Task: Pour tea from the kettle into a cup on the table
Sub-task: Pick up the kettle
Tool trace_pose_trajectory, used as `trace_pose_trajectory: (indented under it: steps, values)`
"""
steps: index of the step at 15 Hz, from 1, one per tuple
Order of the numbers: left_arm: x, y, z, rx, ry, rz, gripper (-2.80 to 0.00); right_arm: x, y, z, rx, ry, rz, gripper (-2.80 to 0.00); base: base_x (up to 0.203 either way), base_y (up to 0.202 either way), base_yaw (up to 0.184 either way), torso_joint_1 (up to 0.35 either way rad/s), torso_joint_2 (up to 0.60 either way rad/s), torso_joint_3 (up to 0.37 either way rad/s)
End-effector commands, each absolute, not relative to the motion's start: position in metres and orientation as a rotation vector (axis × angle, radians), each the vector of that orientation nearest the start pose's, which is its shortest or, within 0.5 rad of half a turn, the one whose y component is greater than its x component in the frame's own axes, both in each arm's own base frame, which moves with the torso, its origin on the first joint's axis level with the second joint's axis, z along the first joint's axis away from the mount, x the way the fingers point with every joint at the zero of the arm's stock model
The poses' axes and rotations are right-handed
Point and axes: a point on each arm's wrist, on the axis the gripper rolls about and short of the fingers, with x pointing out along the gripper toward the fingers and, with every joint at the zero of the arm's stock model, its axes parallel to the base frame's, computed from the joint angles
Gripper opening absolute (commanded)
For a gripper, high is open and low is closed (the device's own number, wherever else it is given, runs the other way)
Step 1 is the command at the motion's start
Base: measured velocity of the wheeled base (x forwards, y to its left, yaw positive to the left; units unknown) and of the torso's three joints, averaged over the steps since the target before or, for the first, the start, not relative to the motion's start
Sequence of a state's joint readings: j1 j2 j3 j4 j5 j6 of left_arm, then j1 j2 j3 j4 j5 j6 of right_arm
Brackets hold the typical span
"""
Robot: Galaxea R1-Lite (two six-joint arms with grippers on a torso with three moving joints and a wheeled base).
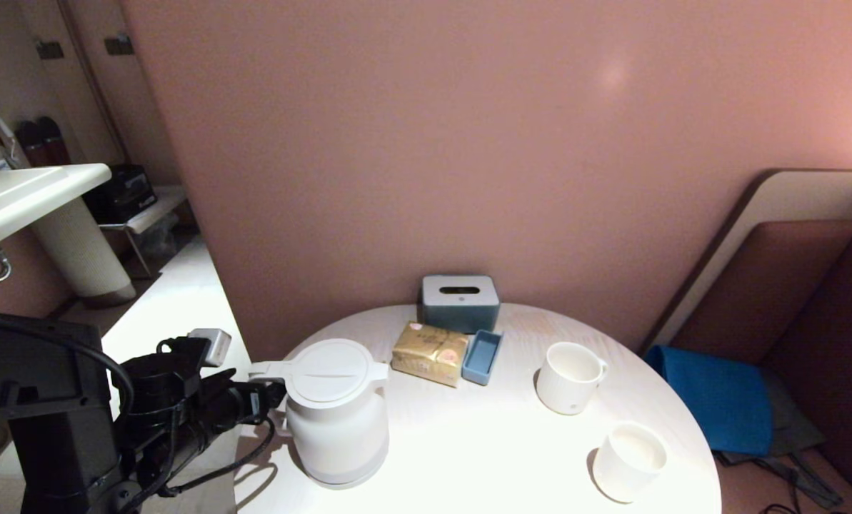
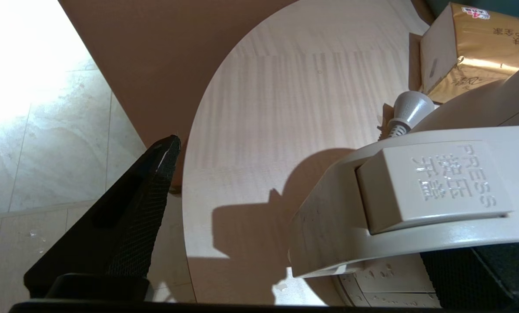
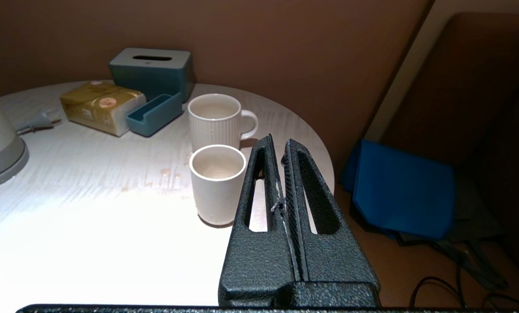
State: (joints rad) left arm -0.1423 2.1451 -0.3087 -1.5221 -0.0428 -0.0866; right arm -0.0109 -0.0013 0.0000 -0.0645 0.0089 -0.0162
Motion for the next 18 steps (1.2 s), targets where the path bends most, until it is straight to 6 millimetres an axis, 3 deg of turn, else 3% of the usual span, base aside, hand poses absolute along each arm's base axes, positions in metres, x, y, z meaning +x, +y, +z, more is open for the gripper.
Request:
trace_pose_trajectory:
  steps: [1, 2, 3, 11, 16, 18]
  values:
    - [0.286, -0.042, 0.038, -0.074, 0.268, -0.172, 0.0, -0.023, 0.0, 0.082, -0.018, -0.064, -0.002, -2.8, 0.0, 0.0, 0.0, 0.0, 0.0, 0.0]
    - [0.286, -0.042, 0.038, -0.073, 0.268, -0.172, 0.0, -0.023, 0.0, 0.082, -0.018, -0.065, -0.002, -2.8, 0.0, 0.0, 0.0, 0.0, 0.0, 0.0]
    - [0.286, -0.042, 0.038, -0.072, 0.271, -0.172, -2.8, -0.023, 0.0, 0.082, -0.018, -0.064, -0.002, -2.8, 0.0, 0.0, 0.0, 0.0, 0.0, 0.0]
    - [0.285, -0.042, 0.034, -0.065, 0.288, -0.172, -2.8, -0.023, 0.0, 0.082, -0.018, -0.066, -0.002, -2.8, 0.0, 0.0, 0.0, 0.0, 0.0, 0.0]
    - [0.284, -0.062, 0.023, -0.04, 0.317, -0.186, -2.8, -0.023, 0.0, 0.082, -0.018, -0.064, -0.002, -2.8, 0.0, 0.0, 0.0, 0.0, 0.0, 0.0]
    - [0.284, -0.073, 0.028, -0.042, 0.293, -0.203, -2.8, -0.023, 0.0, 0.082, -0.018, -0.066, -0.002, -2.8, 0.0, 0.0, 0.0, 0.0, 0.0, 0.0]
